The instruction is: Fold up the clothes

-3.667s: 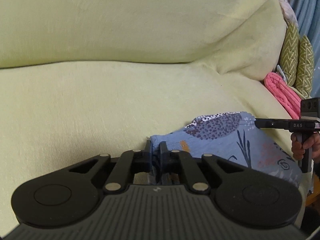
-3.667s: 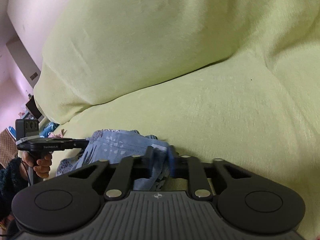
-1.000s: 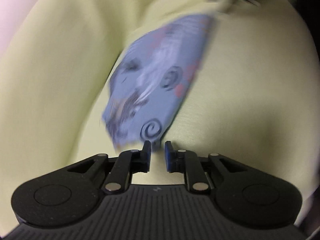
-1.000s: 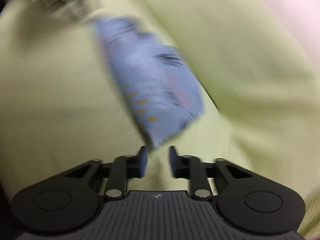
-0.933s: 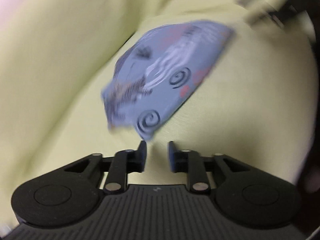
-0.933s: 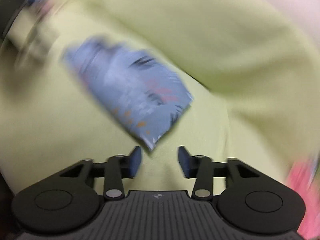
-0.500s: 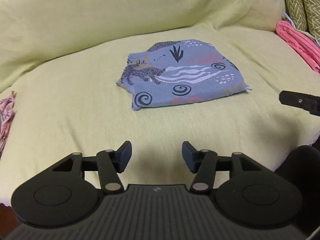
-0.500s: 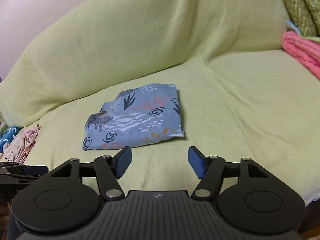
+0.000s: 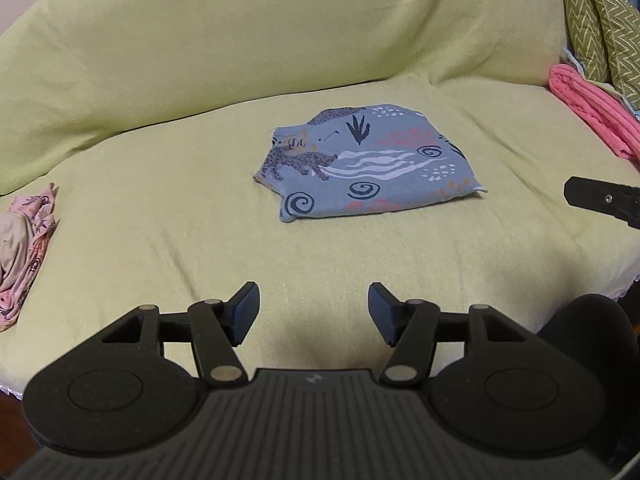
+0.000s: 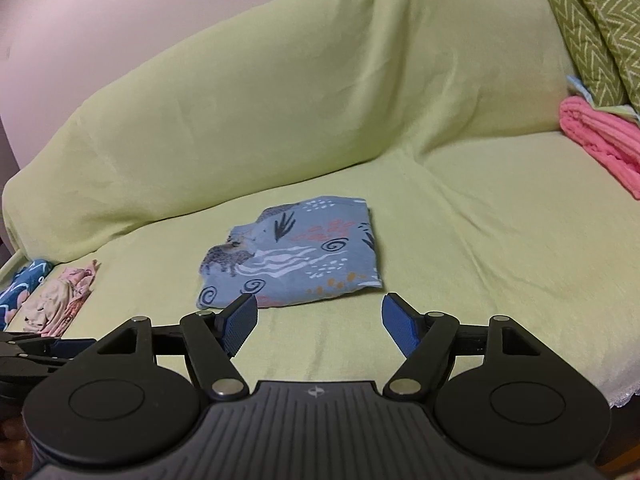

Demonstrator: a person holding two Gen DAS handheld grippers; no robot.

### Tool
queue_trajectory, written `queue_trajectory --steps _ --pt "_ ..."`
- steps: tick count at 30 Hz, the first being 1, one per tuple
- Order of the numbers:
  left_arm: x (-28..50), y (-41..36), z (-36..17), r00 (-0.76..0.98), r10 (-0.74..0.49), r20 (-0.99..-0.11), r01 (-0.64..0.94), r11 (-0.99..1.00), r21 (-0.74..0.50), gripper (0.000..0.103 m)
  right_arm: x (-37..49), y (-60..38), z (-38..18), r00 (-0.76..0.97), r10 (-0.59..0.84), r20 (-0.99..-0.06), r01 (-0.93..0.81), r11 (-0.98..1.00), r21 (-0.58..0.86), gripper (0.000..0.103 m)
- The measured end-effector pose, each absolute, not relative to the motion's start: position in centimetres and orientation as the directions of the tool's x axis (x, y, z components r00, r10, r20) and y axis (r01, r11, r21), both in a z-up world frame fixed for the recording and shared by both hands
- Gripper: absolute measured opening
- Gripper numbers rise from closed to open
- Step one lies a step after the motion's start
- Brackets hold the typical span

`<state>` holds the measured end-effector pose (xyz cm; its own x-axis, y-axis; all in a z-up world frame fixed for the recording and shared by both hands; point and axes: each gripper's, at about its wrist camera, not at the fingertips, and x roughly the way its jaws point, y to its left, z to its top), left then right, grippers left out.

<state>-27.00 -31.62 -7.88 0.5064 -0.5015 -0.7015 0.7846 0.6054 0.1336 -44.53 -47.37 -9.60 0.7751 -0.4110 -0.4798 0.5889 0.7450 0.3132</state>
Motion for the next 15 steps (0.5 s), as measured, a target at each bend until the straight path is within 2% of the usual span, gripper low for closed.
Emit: queue_trajectory --steps 5,15 --pt "-26.7 -32.2 -8.4 0.506 -0.491 -0.71 0.784 0.605 0.141 0.063 -44.6 -47.6 -9.7 0.775 -0.404 -0.485 0.587 0.743 0.32 0.073" --pt "-25.1 -34.2 -10.7 0.491 -0.451 -0.745 0.784 0.601 0.153 0.064 -43.1 -49.4 -12.0 0.75 -0.391 -0.533 0.608 0.724 0.325 0.073"
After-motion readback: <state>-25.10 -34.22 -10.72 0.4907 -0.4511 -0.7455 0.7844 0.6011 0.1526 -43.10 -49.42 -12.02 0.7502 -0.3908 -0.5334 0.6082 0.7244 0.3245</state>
